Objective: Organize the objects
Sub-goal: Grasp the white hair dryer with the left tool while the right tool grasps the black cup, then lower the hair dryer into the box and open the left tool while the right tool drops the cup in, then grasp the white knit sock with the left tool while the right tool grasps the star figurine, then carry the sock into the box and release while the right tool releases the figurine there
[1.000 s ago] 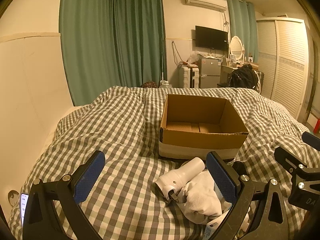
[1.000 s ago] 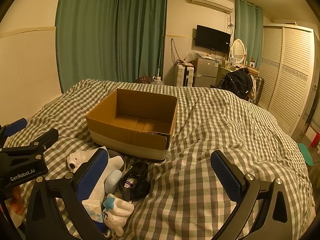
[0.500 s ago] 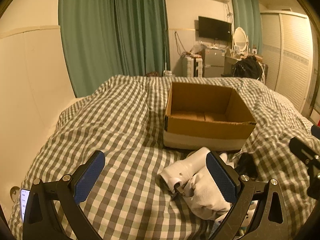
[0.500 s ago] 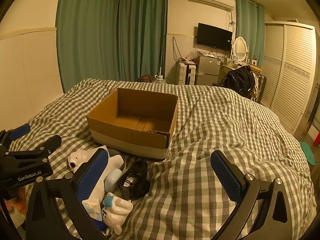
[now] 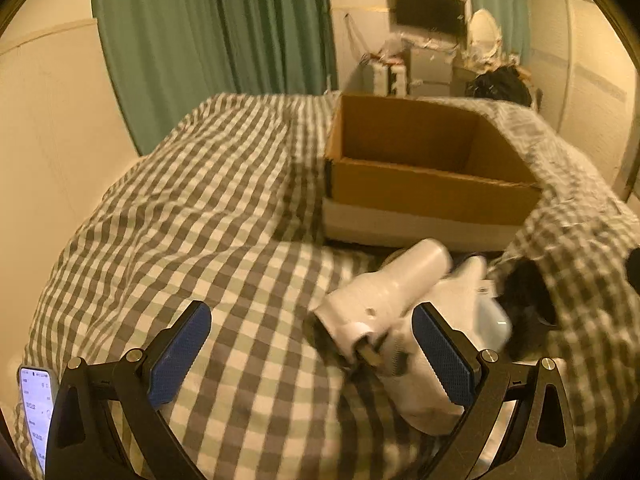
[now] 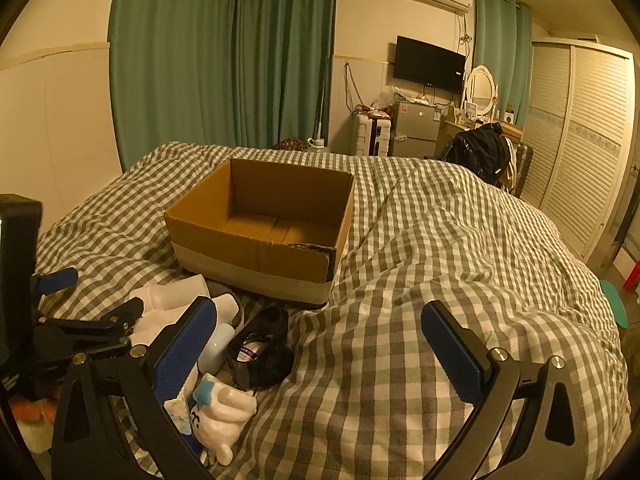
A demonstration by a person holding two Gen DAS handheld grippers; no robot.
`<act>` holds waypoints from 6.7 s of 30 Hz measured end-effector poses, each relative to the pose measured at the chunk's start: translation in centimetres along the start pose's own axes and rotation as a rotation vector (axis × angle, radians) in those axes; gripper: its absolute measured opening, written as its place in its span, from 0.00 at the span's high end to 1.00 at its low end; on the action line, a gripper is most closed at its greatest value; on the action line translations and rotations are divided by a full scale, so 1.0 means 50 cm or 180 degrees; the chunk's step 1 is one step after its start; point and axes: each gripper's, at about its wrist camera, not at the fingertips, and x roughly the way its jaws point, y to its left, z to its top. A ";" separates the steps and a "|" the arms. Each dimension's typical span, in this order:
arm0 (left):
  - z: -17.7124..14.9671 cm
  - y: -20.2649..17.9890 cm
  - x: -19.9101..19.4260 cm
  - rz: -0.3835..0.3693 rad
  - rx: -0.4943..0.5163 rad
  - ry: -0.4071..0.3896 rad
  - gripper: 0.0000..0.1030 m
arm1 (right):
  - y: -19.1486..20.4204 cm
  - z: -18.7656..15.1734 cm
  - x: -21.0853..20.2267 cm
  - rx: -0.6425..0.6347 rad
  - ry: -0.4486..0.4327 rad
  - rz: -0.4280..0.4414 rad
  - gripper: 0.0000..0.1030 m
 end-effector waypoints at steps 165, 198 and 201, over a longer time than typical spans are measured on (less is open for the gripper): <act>0.045 -0.028 -0.006 -0.0967 0.0527 0.0039 0.54 | 0.085 -0.059 0.160 -0.0662 0.1346 0.1102 0.35; 0.152 0.028 -0.033 -0.0968 0.0235 -0.0261 0.54 | 0.090 0.136 0.101 -0.0895 0.0514 0.0955 0.44; 0.200 0.025 -0.040 -0.1010 0.0204 -0.0393 0.54 | 0.080 0.186 0.091 -0.0884 0.0325 0.0885 0.44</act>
